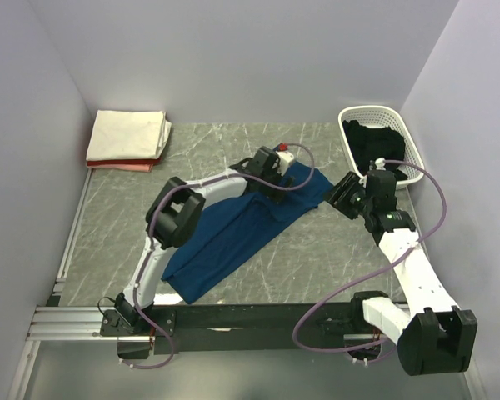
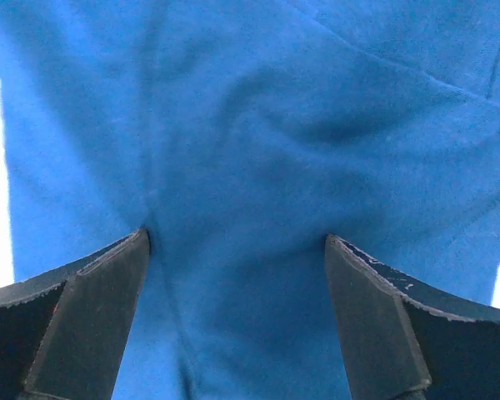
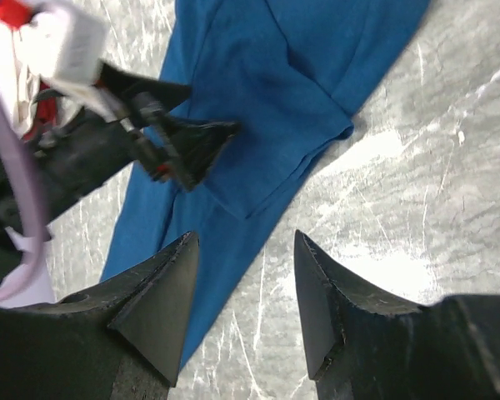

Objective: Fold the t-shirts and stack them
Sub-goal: Fold the tshirt

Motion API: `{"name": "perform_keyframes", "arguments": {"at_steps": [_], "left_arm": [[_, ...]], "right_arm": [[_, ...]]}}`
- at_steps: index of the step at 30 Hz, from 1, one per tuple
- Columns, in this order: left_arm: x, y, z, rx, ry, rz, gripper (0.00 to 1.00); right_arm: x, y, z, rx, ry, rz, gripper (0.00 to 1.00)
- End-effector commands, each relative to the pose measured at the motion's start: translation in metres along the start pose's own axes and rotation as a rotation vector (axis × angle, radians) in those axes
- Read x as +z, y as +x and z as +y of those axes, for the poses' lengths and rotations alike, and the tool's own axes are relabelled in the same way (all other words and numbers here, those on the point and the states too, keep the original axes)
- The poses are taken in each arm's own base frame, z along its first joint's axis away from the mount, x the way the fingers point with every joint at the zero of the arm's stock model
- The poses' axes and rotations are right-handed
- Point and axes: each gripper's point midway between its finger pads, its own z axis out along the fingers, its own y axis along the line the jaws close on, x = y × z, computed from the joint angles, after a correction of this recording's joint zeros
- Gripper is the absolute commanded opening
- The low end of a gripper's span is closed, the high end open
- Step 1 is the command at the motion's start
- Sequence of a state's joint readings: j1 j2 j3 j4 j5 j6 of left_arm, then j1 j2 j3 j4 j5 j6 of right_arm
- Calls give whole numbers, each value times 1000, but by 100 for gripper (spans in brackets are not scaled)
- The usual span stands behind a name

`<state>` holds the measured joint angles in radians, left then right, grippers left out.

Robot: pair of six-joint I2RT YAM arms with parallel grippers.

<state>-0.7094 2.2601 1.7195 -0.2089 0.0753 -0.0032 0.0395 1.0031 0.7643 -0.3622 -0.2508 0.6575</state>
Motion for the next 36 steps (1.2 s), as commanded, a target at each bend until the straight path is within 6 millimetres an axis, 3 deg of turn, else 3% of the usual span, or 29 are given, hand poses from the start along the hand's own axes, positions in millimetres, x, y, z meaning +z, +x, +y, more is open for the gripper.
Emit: {"name": "perform_keyframes", "arguments": {"at_steps": [1,3,4,6,7,9,10,11,13,14,15,16,17,18,19,20,21,23,24,27,31,36], "left_arm": [[14,-19,-10,72,-42,-27,91],[28,1,3,23,-117,41,89],[30,-6,9,-12,-144,30,88],[37,9,24,-54,-203,78,86],[37,3,32,-72,-227,69,86],[39,22,59,-140,-328,129,85],[35,12,72,-180,-368,114,84],[37,22,93,-273,-417,129,84],[28,28,119,-390,-473,149,84],[19,31,146,-517,-510,131,84],[13,34,158,-578,-521,121,84],[12,51,168,-638,-528,131,84],[-5,47,195,-742,-557,81,84],[-12,52,206,-792,-568,66,84],[-20,74,226,-887,-600,64,84],[-32,71,234,-930,-604,36,85],[-37,90,236,-973,-613,58,85],[-51,87,254,-1053,-616,-10,85],[-52,96,252,-1061,-614,-1,85],[-50,90,252,-1058,-585,-5,87],[-43,91,249,-1072,-559,7,88],[-46,80,247,-1074,-527,-33,89]], "right_arm": [[-1,-1,5,-30,-38,-14,57],[0,0,7,-35,-45,-1,57],[0,1,8,-41,-51,6,57],[1,-1,10,-49,-50,9,57],[2,-3,12,-52,-51,7,57],[5,-3,12,-57,-52,13,57],[7,-3,12,-58,-52,17,57],[9,-4,14,-67,-55,22,57],[18,0,12,-72,-42,56,57],[24,1,14,-84,-39,72,57],[27,1,14,-91,-33,78,57],[30,3,14,-98,-27,90,57],[33,2,18,-113,-30,93,57],[40,11,19,-124,-24,127,57],[44,12,21,-136,-15,131,57],[47,16,22,-145,-9,143,57],[53,29,26,-171,-6,181,57],[60,39,32,-199,-3,208,57],[64,54,37,-215,-6,243,57],[69,79,51,-240,-37,286,57],[64,138,79,-322,-98,381,57],[57,198,93,-383,-124,472,55]]}}
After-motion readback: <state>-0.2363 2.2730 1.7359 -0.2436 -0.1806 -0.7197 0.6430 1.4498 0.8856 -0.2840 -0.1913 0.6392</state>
